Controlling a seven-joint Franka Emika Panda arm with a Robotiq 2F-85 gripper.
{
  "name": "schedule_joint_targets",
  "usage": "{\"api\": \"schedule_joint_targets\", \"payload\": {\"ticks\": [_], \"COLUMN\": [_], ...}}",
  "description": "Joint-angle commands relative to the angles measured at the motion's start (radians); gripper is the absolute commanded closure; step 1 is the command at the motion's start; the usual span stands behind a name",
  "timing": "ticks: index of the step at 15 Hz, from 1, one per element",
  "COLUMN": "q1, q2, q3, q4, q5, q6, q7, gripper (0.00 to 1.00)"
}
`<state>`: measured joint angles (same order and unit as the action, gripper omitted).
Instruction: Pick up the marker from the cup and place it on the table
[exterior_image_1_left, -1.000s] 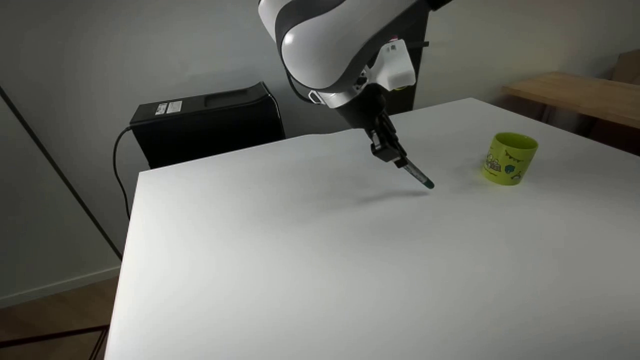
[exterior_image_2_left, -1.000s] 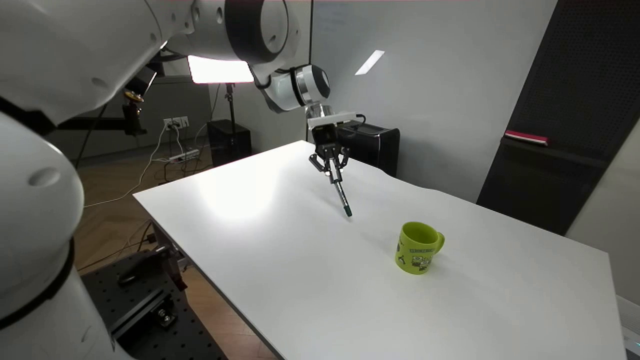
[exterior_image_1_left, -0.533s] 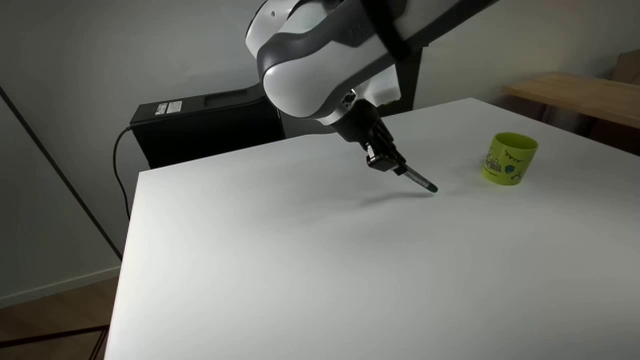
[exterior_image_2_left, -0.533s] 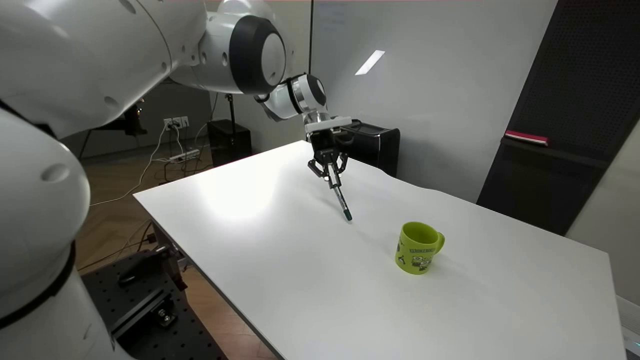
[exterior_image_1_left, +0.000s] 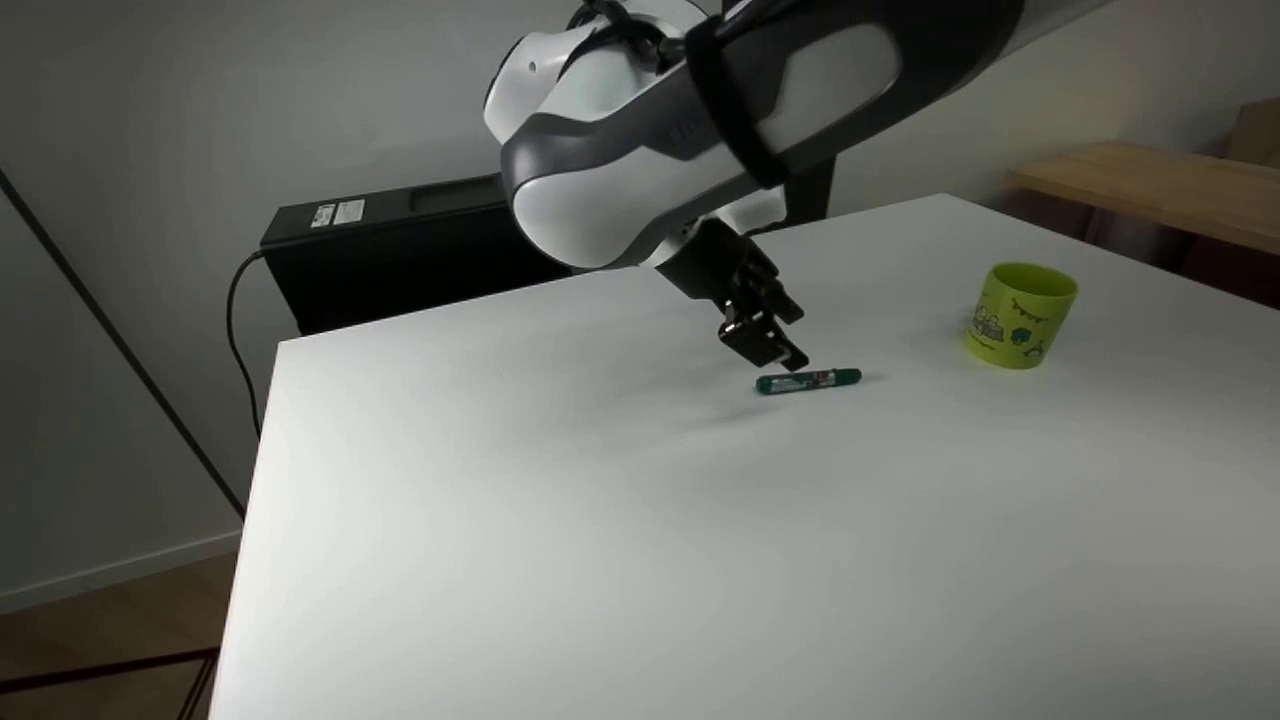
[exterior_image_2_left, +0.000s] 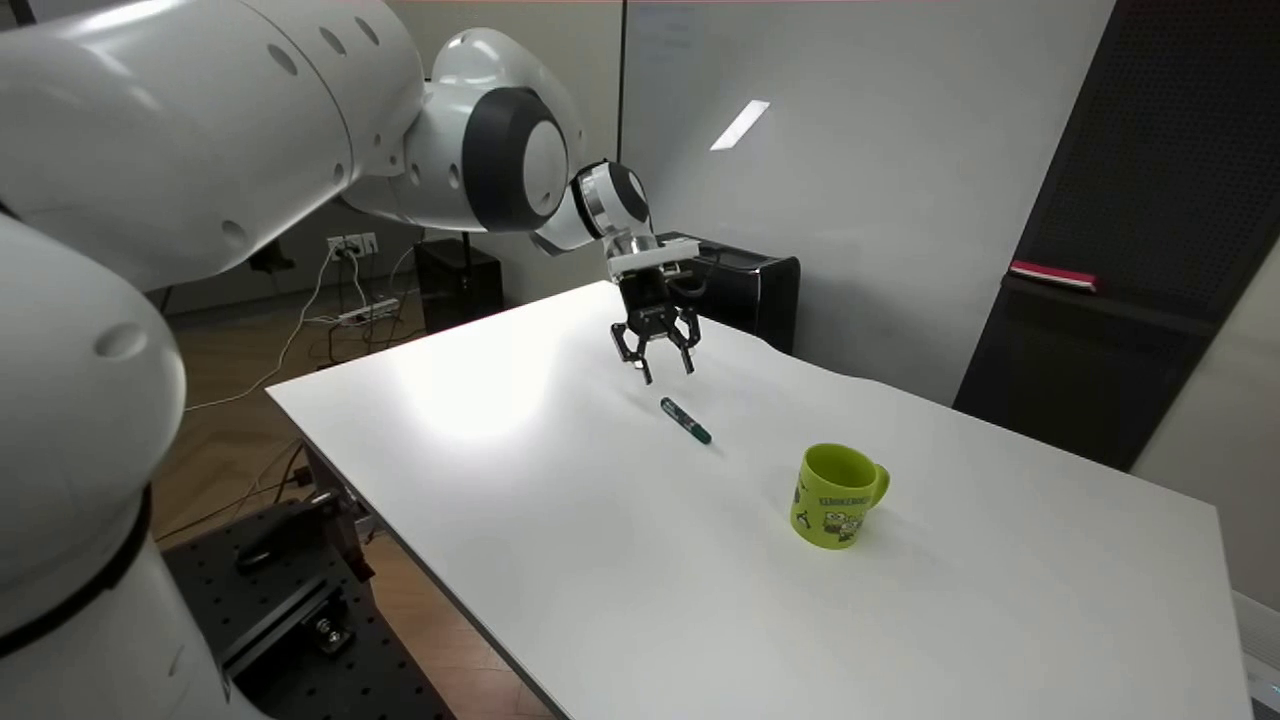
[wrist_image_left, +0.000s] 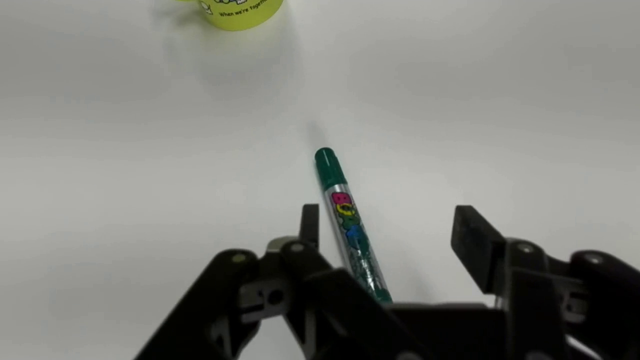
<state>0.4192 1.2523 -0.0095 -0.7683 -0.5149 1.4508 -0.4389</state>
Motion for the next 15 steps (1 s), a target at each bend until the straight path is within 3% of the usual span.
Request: {"api": "schedule_joint_targets", "payload": {"ticks": [1, 4, 11, 15], "q1": [0.005, -0.002, -0.032, -0.059], "q2": [0.002, -0.059, -0.193, -0.274], "q3": [-0.004, 0.005, 0.025, 0.023], "q4": [0.057, 0.02, -0.064, -0.172], "q5": [0.0, 0.024, 0.188, 0.275], "q6": [0.007, 0.072, 0.074, 0.165], "q7": [0.015, 0.107, 0.355, 0.49], "gripper": [0.01, 0.0, 0.0, 0.0]}}
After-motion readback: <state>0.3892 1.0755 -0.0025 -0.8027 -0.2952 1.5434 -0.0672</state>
